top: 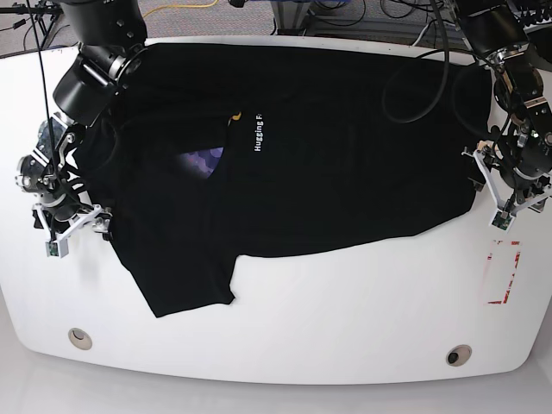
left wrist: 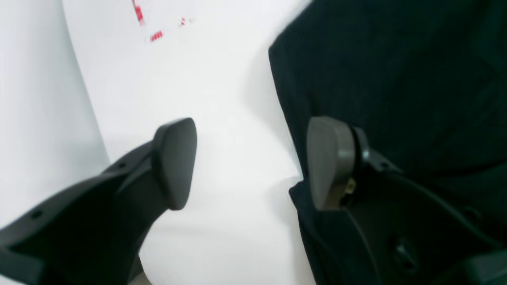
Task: Fold the T-shirt properly
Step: 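Lower both grippers and grasp the shirt's hem edge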
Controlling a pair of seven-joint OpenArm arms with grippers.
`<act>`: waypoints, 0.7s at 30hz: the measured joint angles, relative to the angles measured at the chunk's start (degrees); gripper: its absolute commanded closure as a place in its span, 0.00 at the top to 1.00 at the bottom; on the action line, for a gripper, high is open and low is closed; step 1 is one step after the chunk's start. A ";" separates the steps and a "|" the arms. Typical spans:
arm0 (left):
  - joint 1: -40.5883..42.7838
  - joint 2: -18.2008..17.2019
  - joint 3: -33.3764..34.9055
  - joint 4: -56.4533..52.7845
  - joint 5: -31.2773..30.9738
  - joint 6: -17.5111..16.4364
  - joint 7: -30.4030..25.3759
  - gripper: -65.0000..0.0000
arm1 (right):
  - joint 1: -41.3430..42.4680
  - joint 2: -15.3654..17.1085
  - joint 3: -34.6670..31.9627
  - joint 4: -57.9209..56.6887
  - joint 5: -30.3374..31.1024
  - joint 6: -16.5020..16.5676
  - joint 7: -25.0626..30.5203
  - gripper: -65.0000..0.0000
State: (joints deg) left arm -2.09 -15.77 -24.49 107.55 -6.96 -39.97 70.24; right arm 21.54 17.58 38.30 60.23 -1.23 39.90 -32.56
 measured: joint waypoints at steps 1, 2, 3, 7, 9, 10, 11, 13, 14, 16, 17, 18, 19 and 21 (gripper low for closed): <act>0.02 -0.02 -0.02 0.00 0.00 0.00 0.04 0.63 | 0.33 0.37 -0.46 -2.23 -0.55 -0.04 1.05 1.00; 0.04 -0.02 -0.04 -0.02 0.07 -0.02 0.04 0.63 | 0.68 0.83 -0.74 -3.78 -0.39 -0.02 2.25 1.00; 0.09 -0.02 -0.09 -0.02 0.04 0.00 0.02 0.63 | 1.16 1.62 -1.46 -7.21 -0.26 0.00 4.50 1.00; 0.13 -0.04 -0.15 0.00 -0.04 -0.02 0.00 0.63 | 2.95 2.91 -2.75 -14.78 -0.44 -0.11 8.81 1.00; 0.09 0.02 -0.15 -0.02 -0.15 0.00 0.00 0.63 | 3.72 3.23 -2.80 -17.73 -0.42 -0.20 11.08 1.00; 0.11 0.00 -0.15 -0.02 -0.15 -0.02 -0.20 0.63 | 3.85 3.32 -2.80 -18.47 -0.44 -0.22 11.58 1.00; 0.11 0.00 -0.15 -0.02 -0.13 -0.02 -0.70 0.63 | 4.02 3.41 -2.80 -19.04 -0.42 -0.20 12.02 1.00; 0.17 -0.02 -0.31 -0.02 -0.11 -0.02 -1.79 0.63 | 4.09 3.34 -2.80 -19.65 -0.46 -0.22 12.02 1.00; 0.20 -0.02 -0.57 -0.02 0.04 -0.02 -2.91 0.63 | 4.04 3.06 -2.80 -19.69 -0.44 -0.22 12.02 1.00; 0.20 0.04 -1.07 -0.02 0.00 -0.04 -4.17 0.63 | 3.96 2.58 -2.80 -19.69 -0.42 -0.24 12.52 1.00; 0.22 0.02 -1.31 -0.02 -0.20 -0.04 -4.57 0.63 | 3.96 2.27 -2.80 -19.69 -0.42 -0.24 12.74 1.00; 0.20 0.02 -1.49 -0.02 -0.17 -0.04 -4.66 0.63 | 3.93 2.05 -2.80 -19.67 -0.42 -0.24 12.92 1.00; 0.20 0.04 -1.95 -0.02 -0.15 -0.07 -4.70 0.63 | 3.98 1.62 -2.80 -19.67 -0.39 -0.26 13.07 1.00; 0.26 0.04 -2.93 -0.02 -0.15 -0.20 -4.68 0.63 | 4.09 0.96 -2.80 -19.61 -0.35 -0.26 13.20 1.00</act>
State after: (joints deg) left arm -1.83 -15.73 -27.42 107.53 -7.11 -40.16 65.56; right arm 25.63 18.55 35.51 40.62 -1.58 39.64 -19.35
